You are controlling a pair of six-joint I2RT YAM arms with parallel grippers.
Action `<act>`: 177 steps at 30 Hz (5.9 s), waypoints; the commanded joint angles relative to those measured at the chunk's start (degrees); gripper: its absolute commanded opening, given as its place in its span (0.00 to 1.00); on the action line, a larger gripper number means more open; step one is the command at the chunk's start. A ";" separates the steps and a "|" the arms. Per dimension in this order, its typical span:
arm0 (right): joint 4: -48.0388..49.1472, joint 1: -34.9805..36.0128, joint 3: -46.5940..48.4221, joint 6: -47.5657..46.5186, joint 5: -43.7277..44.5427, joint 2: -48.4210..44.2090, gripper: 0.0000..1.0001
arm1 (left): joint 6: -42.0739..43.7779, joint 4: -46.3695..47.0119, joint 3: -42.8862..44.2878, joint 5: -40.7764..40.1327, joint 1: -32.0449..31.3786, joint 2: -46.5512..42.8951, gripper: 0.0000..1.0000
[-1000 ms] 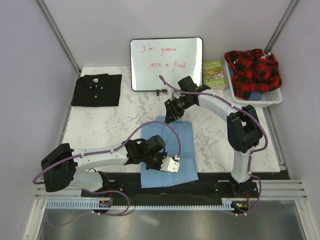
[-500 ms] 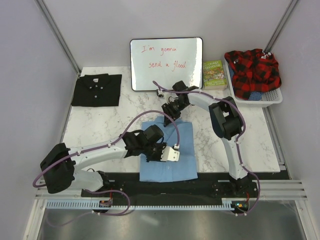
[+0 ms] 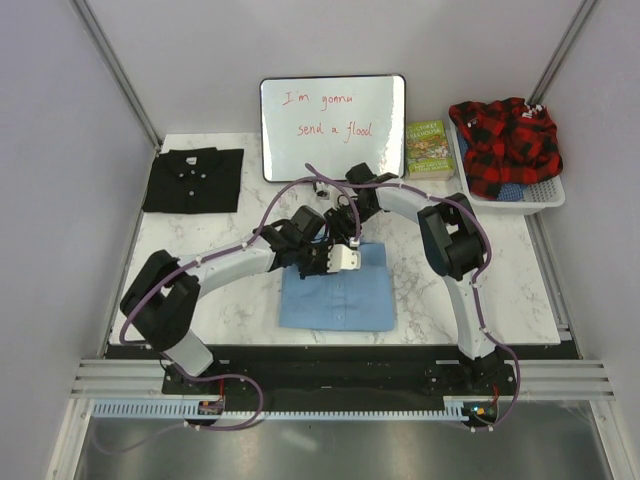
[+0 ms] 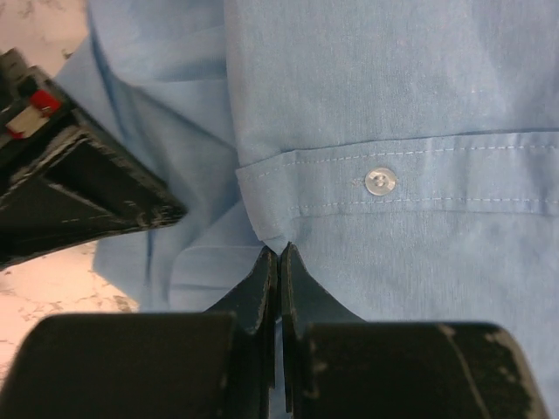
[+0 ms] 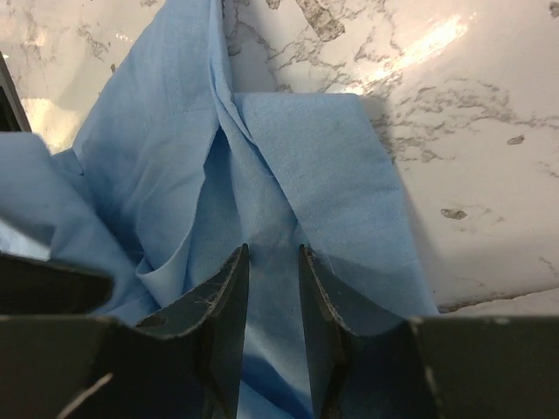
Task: Fold and stack the long sleeve shirts
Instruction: Fold the shirt
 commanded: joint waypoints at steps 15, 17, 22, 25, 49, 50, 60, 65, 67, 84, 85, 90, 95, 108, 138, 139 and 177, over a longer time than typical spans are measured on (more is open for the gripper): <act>-1.57 1.03 -7.04 -1.36 -1.99 -4.72 0.37 | 5.66 10.19 -4.61 0.77 1.39 1.87 0.02; -0.70 1.83 -10.64 0.93 -3.65 -7.09 0.37 | 5.40 9.23 -7.43 1.56 0.34 0.02 0.02; -0.42 1.48 -10.93 2.25 -4.62 -10.96 0.40 | 5.22 7.90 -11.56 3.06 -1.60 -4.46 0.02; -1.48 -0.27 -5.67 2.60 -4.36 -10.09 0.41 | 4.16 7.12 -10.61 3.15 -1.78 -5.08 0.02; -6.40 -0.72 1.47 -5.66 -0.67 0.99 0.33 | 5.65 5.09 3.02 1.74 5.07 1.14 0.02; -6.49 -0.81 1.56 -5.66 -0.76 0.99 0.33 | 5.92 6.13 3.37 1.48 5.77 1.67 0.02; -6.76 -1.60 2.97 -5.83 0.03 1.43 0.33 | 6.54 12.02 4.25 0.60 7.10 7.12 0.02; -7.11 -2.30 5.60 -5.48 0.73 2.31 0.33 | 5.31 12.56 5.92 1.13 6.84 9.06 0.02; -7.19 -2.74 6.83 -5.39 1.26 2.22 0.36 | 5.39 12.65 6.54 0.86 6.83 9.59 0.02; -16.42 -13.82 -6.24 -5.13 -1.63 -18.69 0.70 | -5.50 -14.85 18.22 15.97 20.97 3.87 0.59; -16.51 -13.82 -7.56 -5.65 -2.07 -19.13 0.70 | -5.85 -16.25 18.92 18.42 22.90 4.75 0.60; -17.30 -13.47 -12.94 -8.20 -2.08 -19.05 0.71 | -8.05 -21.27 22.62 22.74 25.38 10.37 0.65; -16.17 -13.20 -13.55 -8.91 -0.58 -16.51 0.73 | -9.90 -21.89 24.11 23.45 25.47 14.59 0.68; -14.59 -12.15 -15.49 -8.21 1.35 -17.21 0.54 | -11.83 -22.24 26.49 24.68 26.43 20.75 0.69; -1.93 -15.13 -8.37 -2.32 25.86 -10.53 0.00 | -24.31 -14.86 38.96 11.60 28.02 35.51 0.02; -1.23 -15.22 -7.85 -2.06 26.40 -10.09 0.00 | -24.58 -14.86 39.84 10.98 28.28 36.91 0.02; 15.22 -11.70 -42.91 20.20 -10.70 -17.48 0.98 | -81.97 22.40 -10.68 36.98 25.55 21.01 0.95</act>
